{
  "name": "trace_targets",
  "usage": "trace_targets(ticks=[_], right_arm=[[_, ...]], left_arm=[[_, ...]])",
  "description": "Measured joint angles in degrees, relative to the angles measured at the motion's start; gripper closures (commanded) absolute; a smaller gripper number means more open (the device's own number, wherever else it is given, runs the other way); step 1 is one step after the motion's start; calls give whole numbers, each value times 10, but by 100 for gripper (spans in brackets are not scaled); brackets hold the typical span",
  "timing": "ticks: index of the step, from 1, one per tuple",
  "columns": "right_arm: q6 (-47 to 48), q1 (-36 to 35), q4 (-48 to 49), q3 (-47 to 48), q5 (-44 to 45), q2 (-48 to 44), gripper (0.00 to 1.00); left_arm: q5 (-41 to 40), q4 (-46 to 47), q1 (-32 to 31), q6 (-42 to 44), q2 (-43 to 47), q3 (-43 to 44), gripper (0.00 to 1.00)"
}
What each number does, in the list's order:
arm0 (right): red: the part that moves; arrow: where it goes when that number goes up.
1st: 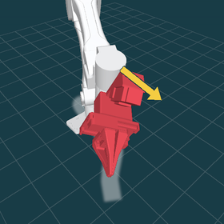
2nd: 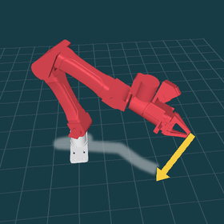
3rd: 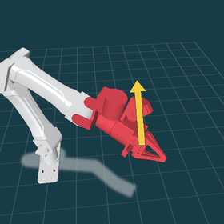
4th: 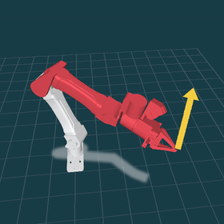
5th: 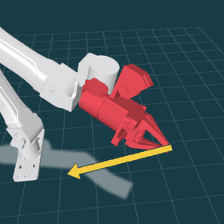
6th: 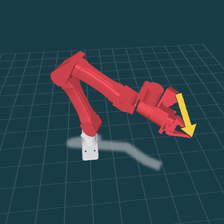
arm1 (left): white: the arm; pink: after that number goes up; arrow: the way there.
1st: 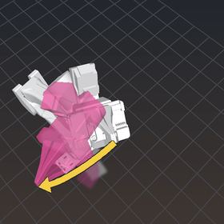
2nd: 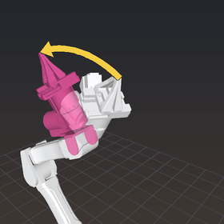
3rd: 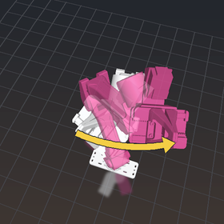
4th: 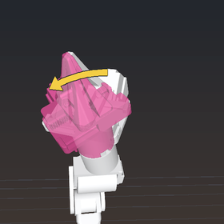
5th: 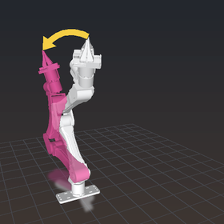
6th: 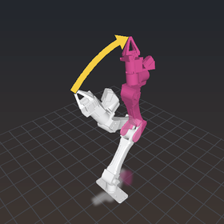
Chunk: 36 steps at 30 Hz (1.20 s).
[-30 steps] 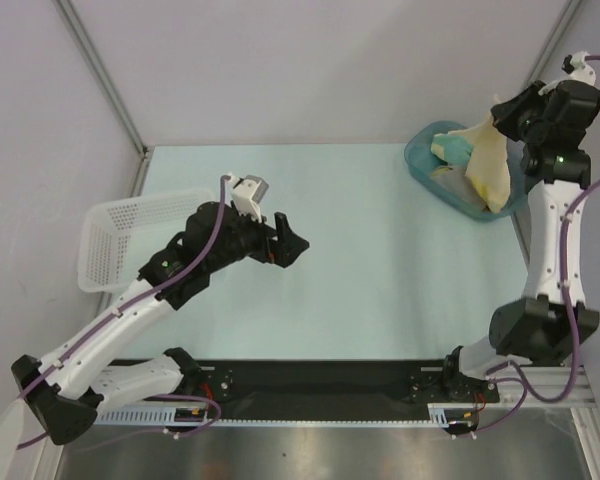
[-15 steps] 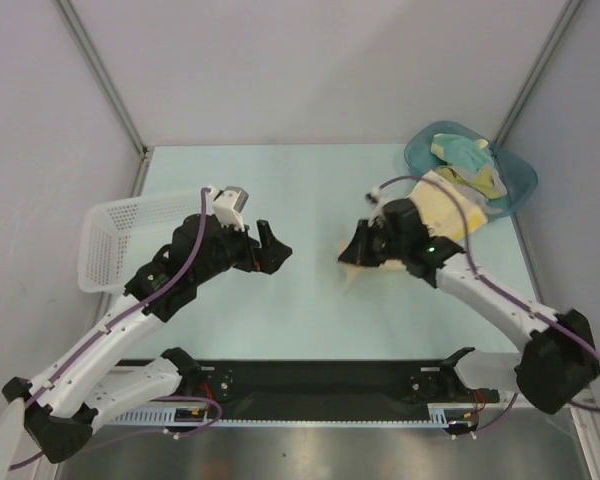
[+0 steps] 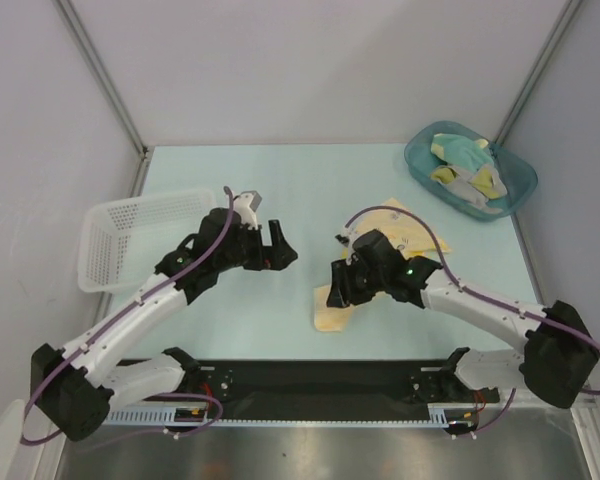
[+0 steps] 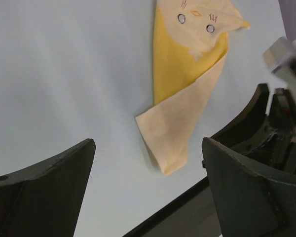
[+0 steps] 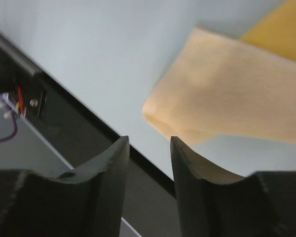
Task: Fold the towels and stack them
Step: Move the towel to the center of the board
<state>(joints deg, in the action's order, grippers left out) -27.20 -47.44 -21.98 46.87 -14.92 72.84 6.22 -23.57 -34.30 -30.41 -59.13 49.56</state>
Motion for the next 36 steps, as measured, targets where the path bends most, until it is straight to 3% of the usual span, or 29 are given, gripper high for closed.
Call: trace_targets(ticks=[3,8,11,15,22,33,36], right_arm=[[-2,85,-30,14,28,-45,49],[-30,315,-12,24,104,-87,46],[-52,412,8,8,107,-72,40],[-76,520,15,-8,100,-16,35],[-124,605,57,-55,79,8,33],[-178,620,178,-86,47,108,34],[-181,620,207,-86,43,123,37]], left_arm=[[21,36,0,6,-70,30,7],[54,93,1,27,-255,171,12],[75,111,1,41,-366,278,21],[101,127,1,57,-504,399,22],[158,153,-1,51,-620,419,24],[206,206,-13,19,-707,439,27],[214,218,-18,12,-731,454,32]])
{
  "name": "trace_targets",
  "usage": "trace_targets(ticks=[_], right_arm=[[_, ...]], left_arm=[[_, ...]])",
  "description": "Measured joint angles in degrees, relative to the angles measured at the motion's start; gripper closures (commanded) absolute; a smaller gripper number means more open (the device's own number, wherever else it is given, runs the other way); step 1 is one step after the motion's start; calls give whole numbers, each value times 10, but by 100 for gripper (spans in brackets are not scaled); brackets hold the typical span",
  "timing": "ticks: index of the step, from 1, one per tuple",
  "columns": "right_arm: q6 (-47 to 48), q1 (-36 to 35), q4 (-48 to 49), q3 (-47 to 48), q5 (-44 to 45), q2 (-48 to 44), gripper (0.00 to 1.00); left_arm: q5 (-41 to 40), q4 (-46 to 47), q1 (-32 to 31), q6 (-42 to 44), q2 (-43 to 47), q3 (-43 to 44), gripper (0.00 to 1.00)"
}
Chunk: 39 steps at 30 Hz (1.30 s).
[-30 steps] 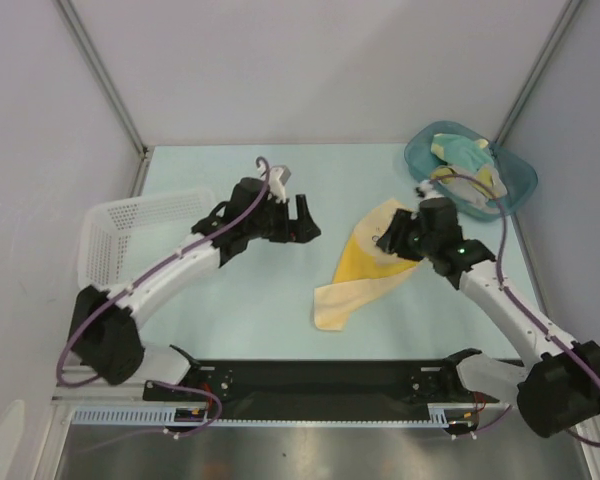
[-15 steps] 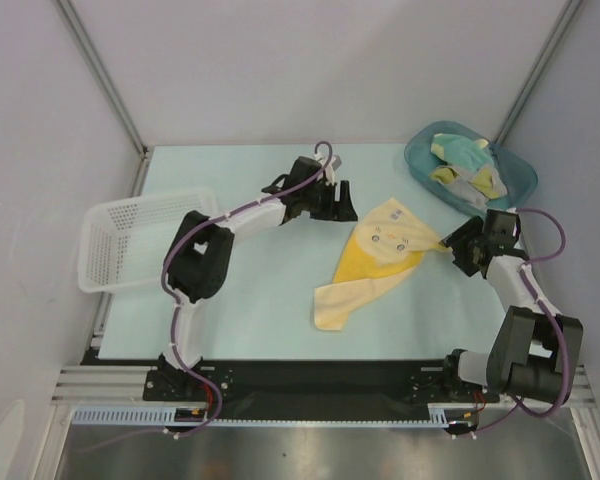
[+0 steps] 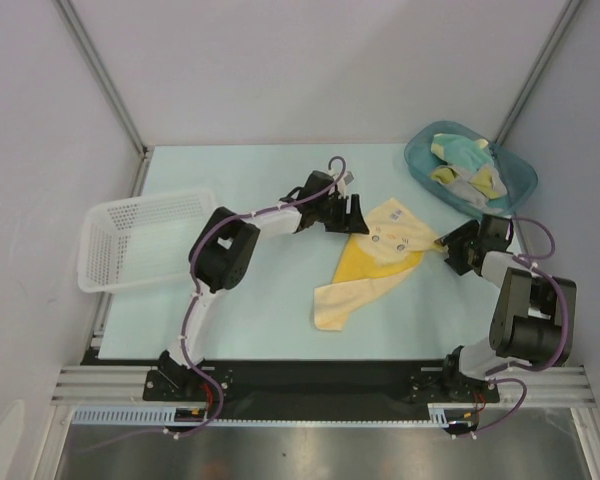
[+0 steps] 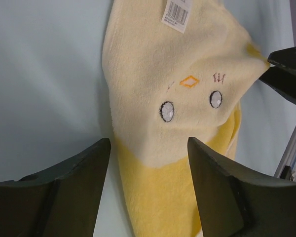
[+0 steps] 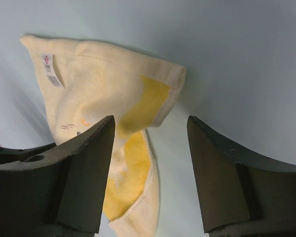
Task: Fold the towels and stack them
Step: Move the towel to the center of the board, then flatten out the crumpled towel
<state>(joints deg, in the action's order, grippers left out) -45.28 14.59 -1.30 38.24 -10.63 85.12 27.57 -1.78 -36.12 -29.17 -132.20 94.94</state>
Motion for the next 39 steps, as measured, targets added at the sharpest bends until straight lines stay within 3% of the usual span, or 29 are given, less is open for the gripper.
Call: trace_targets(ticks=[2,3,4,5,7,8,12,16,17,20,21,23,24,30,33,39], right_arm=[[3,1,17,0,-1,7,45],[6,2,24,0,-3,11,59],[10,2,31,0,-4,14,65],[18,2,38,0,-11,17,68],[38,2,51,5,-38,26,87],[53,-2,50,12,-50,32,90],[121,-72,-18,110,-78,57,96],[171,-181,-53,151,-98,23,100],[179,-196,-59,143,-103,9,100],[201,-221,-83,93,-117,-28,100],[207,-221,-90,77,-120,-29,100],[214,-222,-110,47,-126,-23,98],[216,-222,-117,38,-128,-21,94],[223,-229,-141,23,-128,-19,63],[222,-229,-137,27,-122,-19,55],[204,-224,-125,34,-91,-19,51]], left_arm=[[10,11,-2,-9,-11,10,56],[14,15,-3,-13,-14,12,65],[16,16,-4,-18,-14,12,86],[17,13,-4,-24,-15,12,96],[17,9,-4,-24,-14,12,100],[14,4,-4,-24,-11,10,100],[-26,-46,-3,-24,56,-66,100],[-95,-99,-3,-26,225,-222,100],[-106,-110,-3,-29,271,-260,96],[-124,-115,-12,-39,376,-360,71],[-125,-117,-16,-43,394,-382,59],[-126,-122,-28,-53,420,-425,48],[-127,-128,-32,-57,425,-439,35],[-161,-180,-25,-42,421,-402,30],[-184,-181,1,-14,381,-321,30],[-178,-147,52,40,269,-206,30]])
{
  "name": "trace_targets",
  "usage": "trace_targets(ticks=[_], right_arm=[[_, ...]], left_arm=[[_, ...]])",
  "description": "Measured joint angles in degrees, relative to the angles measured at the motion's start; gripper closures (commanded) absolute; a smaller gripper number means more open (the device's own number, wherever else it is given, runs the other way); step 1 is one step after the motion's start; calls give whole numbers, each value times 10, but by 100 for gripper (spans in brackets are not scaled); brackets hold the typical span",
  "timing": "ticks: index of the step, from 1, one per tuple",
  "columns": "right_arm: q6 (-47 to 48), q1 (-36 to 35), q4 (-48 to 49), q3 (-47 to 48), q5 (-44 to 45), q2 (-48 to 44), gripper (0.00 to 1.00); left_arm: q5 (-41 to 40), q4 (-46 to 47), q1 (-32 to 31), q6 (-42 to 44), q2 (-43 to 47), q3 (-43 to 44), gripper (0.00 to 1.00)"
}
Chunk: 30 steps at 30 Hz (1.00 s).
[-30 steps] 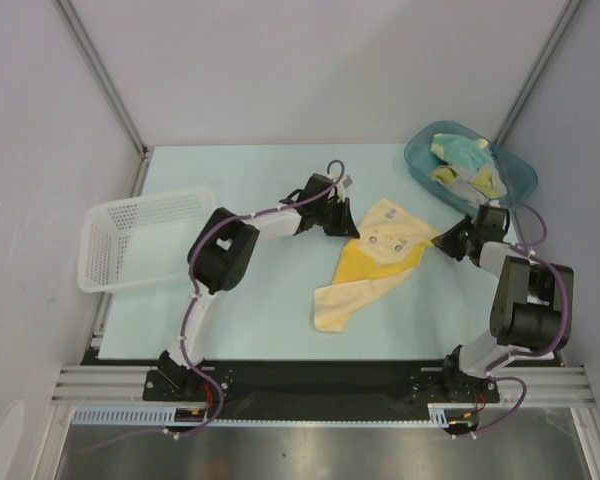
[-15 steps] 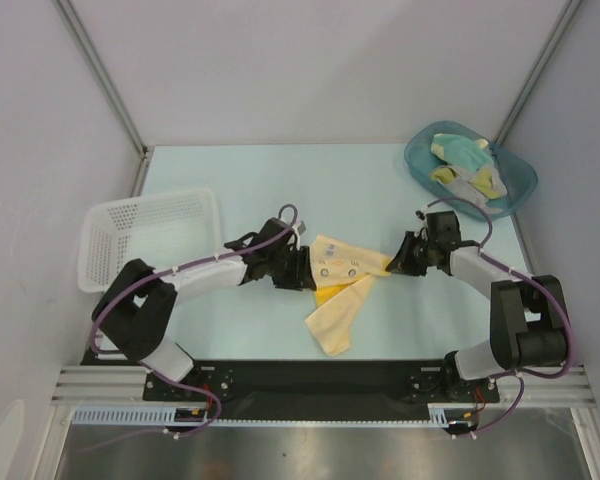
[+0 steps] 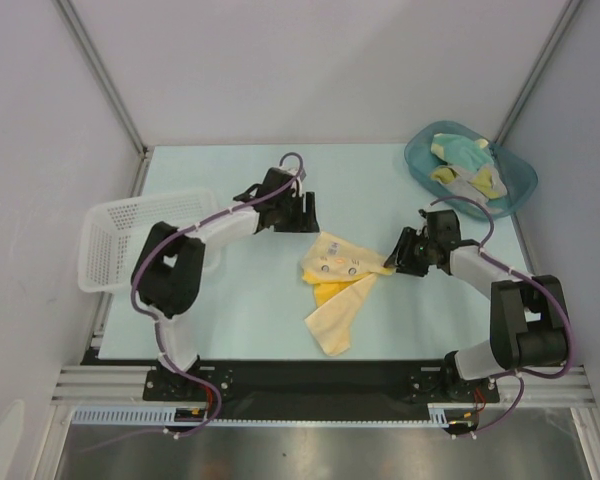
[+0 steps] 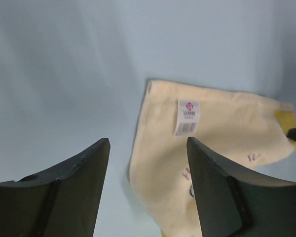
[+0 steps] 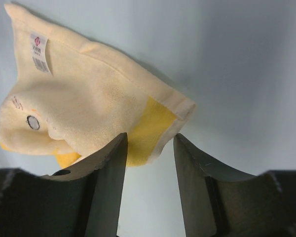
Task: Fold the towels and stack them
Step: Flatten out the crumpled towel
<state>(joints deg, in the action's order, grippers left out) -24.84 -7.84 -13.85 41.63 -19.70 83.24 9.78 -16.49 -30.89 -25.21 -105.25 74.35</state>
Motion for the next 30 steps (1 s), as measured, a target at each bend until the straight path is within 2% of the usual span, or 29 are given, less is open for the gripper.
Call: trace_targets(ticks=[5,12,25,30], right_arm=[[-7,14,13,0,23,0,51],[-26,28,34,0,27,13,48],[-147,28,64,-49,57,-2,44],[-169,28,85,-54,57,-2,44]], left_arm=[[16,1,6,44,-82,62,33],[43,3,5,93,-147,112,36],[67,16,5,128,-179,130,40],[81,25,5,133,-196,148,48]])
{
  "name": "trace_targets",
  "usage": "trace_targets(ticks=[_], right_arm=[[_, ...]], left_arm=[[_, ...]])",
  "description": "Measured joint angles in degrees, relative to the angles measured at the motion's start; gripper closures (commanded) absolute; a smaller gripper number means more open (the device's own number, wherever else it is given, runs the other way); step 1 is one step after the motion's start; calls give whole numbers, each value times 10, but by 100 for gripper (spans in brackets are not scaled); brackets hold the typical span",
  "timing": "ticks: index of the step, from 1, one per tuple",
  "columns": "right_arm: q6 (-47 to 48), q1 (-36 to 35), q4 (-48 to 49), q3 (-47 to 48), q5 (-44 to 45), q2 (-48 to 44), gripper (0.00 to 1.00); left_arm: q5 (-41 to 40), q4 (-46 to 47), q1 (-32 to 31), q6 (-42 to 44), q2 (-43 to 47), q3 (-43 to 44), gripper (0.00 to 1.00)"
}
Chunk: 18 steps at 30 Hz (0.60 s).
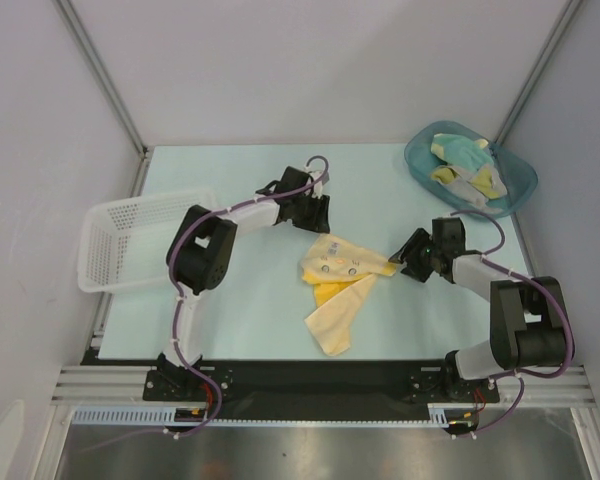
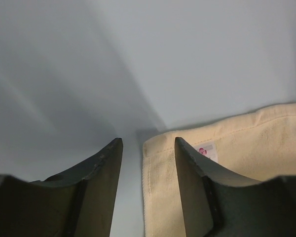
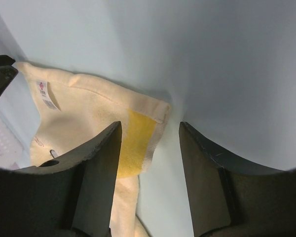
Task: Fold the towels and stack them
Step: Flatten out the crumpled towel
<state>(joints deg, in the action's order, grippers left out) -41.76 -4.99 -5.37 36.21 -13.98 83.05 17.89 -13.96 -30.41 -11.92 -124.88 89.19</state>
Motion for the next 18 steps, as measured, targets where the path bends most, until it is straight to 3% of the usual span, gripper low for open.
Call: trace_targets(ticks=[3,18], right_arm=[[-5,0,12,-3,0,0,45],[-17,-2,62,-20,-9,8,46]], left_arm=[[5,2,0,0,-3,1,54],[-6,-3,-19,-1,-3,0,63]])
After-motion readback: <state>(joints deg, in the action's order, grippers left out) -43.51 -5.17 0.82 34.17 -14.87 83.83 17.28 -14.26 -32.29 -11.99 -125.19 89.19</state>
